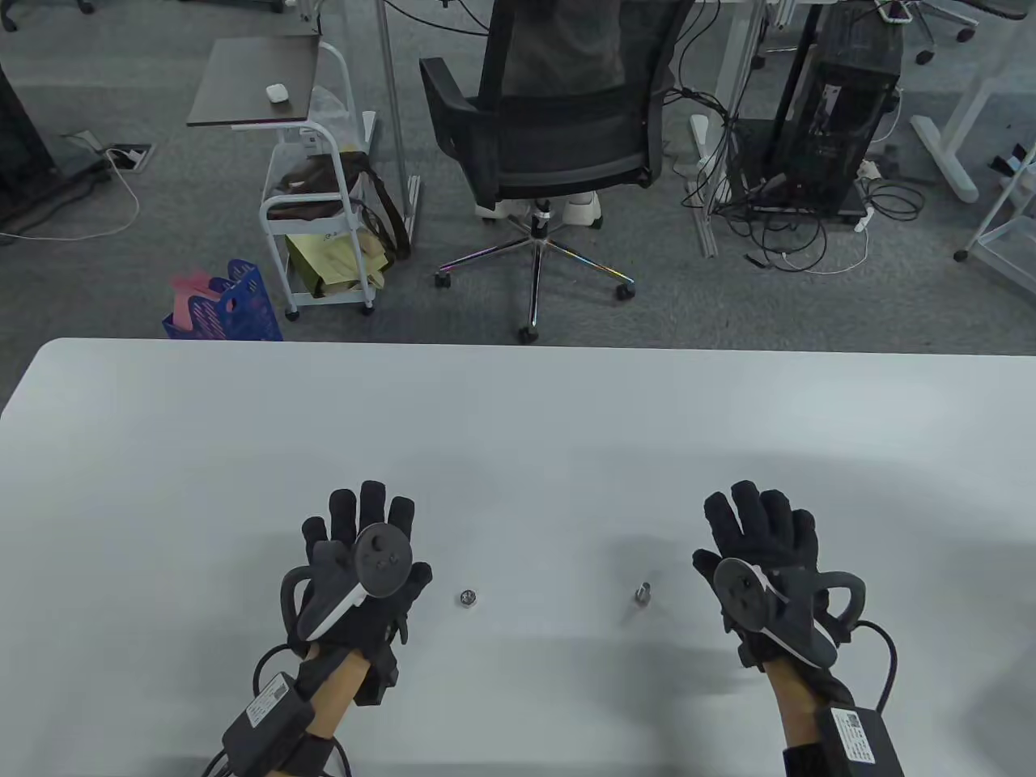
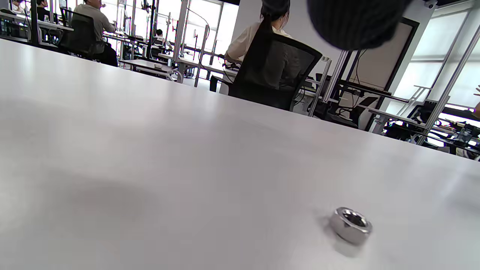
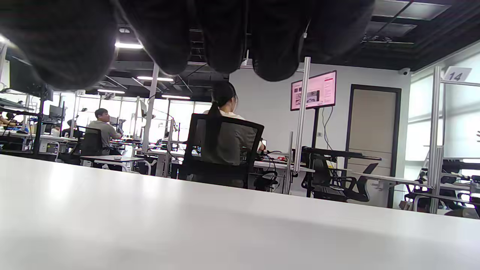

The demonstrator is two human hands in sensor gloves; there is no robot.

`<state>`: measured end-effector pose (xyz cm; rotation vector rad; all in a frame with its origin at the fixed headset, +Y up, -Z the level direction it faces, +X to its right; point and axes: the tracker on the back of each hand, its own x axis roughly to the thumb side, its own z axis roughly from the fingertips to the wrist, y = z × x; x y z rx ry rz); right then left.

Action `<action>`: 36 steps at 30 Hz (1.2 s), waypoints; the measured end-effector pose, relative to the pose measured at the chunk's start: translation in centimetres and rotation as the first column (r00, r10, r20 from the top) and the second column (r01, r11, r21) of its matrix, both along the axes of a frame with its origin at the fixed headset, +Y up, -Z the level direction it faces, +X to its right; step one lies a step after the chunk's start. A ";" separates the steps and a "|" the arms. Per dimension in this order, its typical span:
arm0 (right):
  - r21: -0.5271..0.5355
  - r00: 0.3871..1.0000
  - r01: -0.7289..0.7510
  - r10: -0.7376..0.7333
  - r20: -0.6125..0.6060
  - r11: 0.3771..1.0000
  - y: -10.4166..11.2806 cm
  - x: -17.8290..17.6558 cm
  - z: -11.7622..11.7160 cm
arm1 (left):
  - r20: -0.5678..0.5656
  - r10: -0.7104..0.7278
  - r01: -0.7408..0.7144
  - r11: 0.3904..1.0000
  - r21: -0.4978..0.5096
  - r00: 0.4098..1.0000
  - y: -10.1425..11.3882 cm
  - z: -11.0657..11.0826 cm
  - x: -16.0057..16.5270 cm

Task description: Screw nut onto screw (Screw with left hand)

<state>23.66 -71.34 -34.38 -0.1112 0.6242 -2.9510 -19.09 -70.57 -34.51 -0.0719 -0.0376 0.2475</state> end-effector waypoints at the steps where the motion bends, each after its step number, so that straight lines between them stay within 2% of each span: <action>1: -0.002 1.000 -0.006 0.006 -0.010 1.000 0.1 -0.2 0.1 | 0.004 0.009 -0.009 1.000 0.002 1.000 0.0 0.0 0.0; 9: -0.019 0.993 0.065 -0.066 -0.094 0.998 0.4 -1.9 0.5 | 0.050 0.037 -0.034 0.998 -0.060 0.998 0.0 0.4 0.9; 16: -0.261 0.971 0.149 -0.191 -0.142 0.954 -2.0 -4.6 -0.4 | 0.088 0.019 -0.007 0.990 -0.141 0.996 -0.9 0.4 1.7; 23: -0.367 0.980 0.101 -0.156 -0.125 0.925 -3.9 -6.6 -1.1 | 0.068 0.028 -0.015 0.984 -0.178 0.997 -1.3 0.4 1.3; 30: -0.370 0.985 0.050 -0.106 -0.135 0.928 -4.8 -8.1 -1.1 | 0.045 0.048 -0.039 0.983 -0.181 0.998 -1.2 0.3 0.7; 36: -0.413 0.991 -0.055 -0.002 -0.135 0.909 -4.9 -8.4 -1.2 | 0.037 0.052 -0.043 0.977 -0.208 0.998 -1.5 0.2 0.5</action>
